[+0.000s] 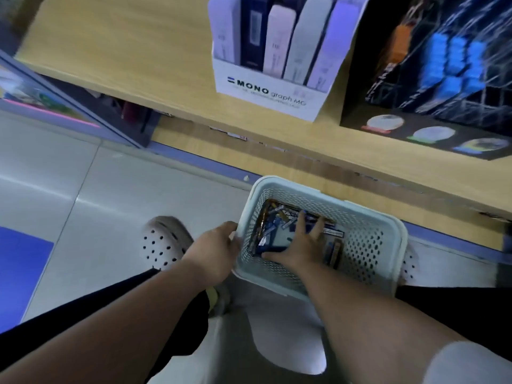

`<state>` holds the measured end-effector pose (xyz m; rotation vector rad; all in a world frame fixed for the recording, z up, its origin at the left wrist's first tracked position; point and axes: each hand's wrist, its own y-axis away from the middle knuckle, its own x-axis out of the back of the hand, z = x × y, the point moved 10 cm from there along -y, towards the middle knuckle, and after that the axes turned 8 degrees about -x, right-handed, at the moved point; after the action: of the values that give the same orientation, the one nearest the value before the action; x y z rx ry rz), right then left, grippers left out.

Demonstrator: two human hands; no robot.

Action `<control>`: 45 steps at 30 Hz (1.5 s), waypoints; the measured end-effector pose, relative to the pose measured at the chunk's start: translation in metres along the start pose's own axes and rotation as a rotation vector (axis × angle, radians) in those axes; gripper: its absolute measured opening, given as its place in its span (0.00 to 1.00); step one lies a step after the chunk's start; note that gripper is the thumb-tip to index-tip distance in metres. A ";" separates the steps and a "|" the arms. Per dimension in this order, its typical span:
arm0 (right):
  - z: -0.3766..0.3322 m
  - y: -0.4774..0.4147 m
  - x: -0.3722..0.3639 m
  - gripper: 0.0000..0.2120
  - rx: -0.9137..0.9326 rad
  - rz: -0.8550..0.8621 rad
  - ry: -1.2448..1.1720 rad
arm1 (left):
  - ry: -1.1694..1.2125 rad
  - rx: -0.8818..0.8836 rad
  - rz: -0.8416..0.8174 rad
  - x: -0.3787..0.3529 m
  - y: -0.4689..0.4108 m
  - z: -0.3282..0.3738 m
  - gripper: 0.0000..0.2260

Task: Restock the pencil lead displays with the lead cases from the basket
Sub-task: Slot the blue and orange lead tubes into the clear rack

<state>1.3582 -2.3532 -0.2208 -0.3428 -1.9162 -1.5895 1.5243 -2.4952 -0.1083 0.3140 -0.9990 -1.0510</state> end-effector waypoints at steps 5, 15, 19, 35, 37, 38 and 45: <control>-0.027 -0.001 -0.002 0.70 0.021 0.105 -0.159 | 0.056 -0.039 0.023 -0.003 -0.002 -0.001 0.08; -0.019 -0.012 0.015 0.43 0.061 0.202 -0.350 | 0.133 -0.045 0.034 -0.007 -0.002 -0.005 0.09; -0.002 -0.013 0.008 0.50 -0.157 0.205 -0.456 | 0.153 -0.039 0.027 -0.008 -0.003 -0.008 0.08; -0.019 -0.034 -0.016 0.50 -0.387 0.111 -0.615 | 0.210 -0.018 0.004 -0.008 -0.007 -0.015 0.07; -0.019 -0.036 -0.018 0.52 -0.386 0.106 -0.593 | 0.225 -0.015 0.002 -0.008 -0.007 -0.015 0.07; -0.019 -0.036 -0.018 0.53 -0.386 0.099 -0.581 | 0.232 -0.013 0.000 -0.008 -0.006 -0.014 0.08; -0.020 -0.035 -0.017 0.51 -0.373 0.112 -0.535 | 0.249 -0.008 -0.007 -0.008 -0.005 -0.013 0.08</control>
<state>1.3575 -2.3776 -0.2570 -1.1073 -1.9089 -1.9105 1.5305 -2.4939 -0.1231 0.4308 -0.7706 -0.9950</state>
